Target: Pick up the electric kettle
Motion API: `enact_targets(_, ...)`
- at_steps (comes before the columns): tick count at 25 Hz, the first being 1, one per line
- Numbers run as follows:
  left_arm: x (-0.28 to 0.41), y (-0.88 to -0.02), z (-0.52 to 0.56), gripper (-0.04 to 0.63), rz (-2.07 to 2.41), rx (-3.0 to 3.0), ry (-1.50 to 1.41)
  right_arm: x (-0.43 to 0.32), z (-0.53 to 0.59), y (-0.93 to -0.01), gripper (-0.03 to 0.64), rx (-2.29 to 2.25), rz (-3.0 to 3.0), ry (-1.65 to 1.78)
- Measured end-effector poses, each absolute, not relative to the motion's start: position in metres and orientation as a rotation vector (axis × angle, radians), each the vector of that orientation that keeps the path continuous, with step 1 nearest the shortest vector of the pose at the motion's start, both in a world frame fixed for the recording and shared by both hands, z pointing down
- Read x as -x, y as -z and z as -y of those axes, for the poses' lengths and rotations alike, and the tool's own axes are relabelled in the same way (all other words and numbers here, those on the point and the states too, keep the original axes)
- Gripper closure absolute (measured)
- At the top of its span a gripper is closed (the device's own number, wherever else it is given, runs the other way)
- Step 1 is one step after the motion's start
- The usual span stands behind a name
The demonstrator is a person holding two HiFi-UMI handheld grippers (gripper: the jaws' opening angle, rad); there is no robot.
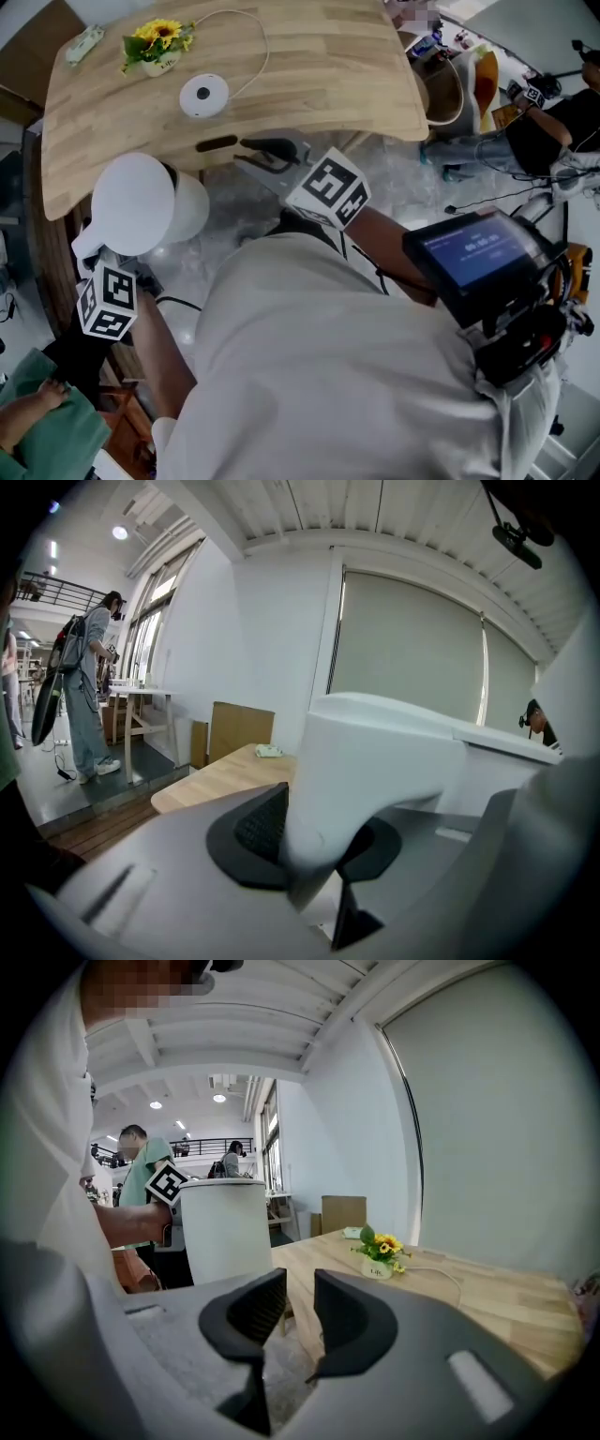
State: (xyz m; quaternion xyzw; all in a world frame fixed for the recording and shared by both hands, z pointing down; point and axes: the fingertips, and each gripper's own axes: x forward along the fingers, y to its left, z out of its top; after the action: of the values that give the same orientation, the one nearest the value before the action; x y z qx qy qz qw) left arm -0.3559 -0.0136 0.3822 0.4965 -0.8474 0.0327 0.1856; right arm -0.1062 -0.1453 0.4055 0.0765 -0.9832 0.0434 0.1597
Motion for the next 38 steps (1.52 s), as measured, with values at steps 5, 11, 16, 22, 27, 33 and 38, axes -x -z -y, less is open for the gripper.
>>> enact_targets(5,0.350,-0.386,0.017,0.509,2.366,-1.419,-0.131,0.106,0.141,-0.404,0.518,-0.218,2.807,-0.126)
enact_targets(11,0.344,-0.387,0.023,0.509,2.346,-1.448,-0.161,0.109,0.140,-0.399,0.520,-0.222,2.814,-0.117)
enact_targets(16,0.341,-0.388,0.025,0.509,2.338,-1.459,-0.167,0.111,0.141,-0.397,0.520,-0.226,2.818,-0.098)
enact_targets(22,0.340,-0.391,0.026,0.509,2.331,-1.463,-0.162,0.112,0.139,-0.395,0.520,-0.222,2.823,-0.085)
enact_targets(27,0.338,-0.394,0.027,0.508,2.326,-1.465,-0.163,0.111,0.139,-0.396,0.520,-0.219,2.820,-0.071)
enact_targets(33,0.337,-0.397,0.028,0.506,2.319,-1.467,-0.167,0.111,0.140,-0.396,0.522,-0.222,2.818,-0.058)
enact_targets(38,0.338,-0.398,0.032,0.506,2.311,-1.477,-0.169,0.110,0.142,-0.396,0.522,-0.240,2.816,-0.051)
